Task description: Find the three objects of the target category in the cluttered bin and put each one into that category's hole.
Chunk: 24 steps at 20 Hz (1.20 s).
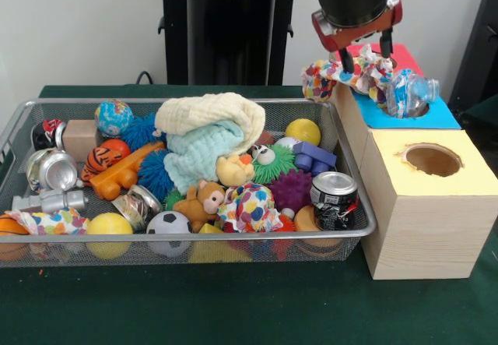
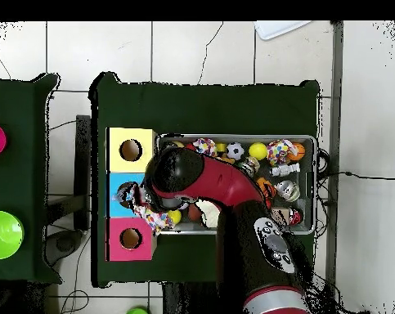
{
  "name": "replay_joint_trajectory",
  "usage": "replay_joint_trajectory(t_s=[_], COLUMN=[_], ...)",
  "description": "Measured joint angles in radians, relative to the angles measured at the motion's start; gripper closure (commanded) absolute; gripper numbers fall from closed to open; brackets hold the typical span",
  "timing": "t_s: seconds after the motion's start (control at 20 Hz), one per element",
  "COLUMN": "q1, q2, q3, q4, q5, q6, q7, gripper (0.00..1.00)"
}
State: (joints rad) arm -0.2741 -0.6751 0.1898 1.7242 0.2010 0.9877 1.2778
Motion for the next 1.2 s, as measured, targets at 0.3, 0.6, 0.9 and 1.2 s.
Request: replay_joint_trajectory(t_s=[0.3,0.6,0.9,1.2], q1=[0.005,0.005,0.005,0.004], q2=[0.028,0.047,0.063,0.081], q3=[0.0,0.0,0.0,0.0], q4=[-0.02,-0.025,-0.025,-0.025], q5=[-0.065,-0.088,-0.089,-0.089], q6=[0.011,0.056,0.109,0.121], q7=[0.0,0.0,0.0,0.0], gripper=[0.0,0.0,1.0,1.0])
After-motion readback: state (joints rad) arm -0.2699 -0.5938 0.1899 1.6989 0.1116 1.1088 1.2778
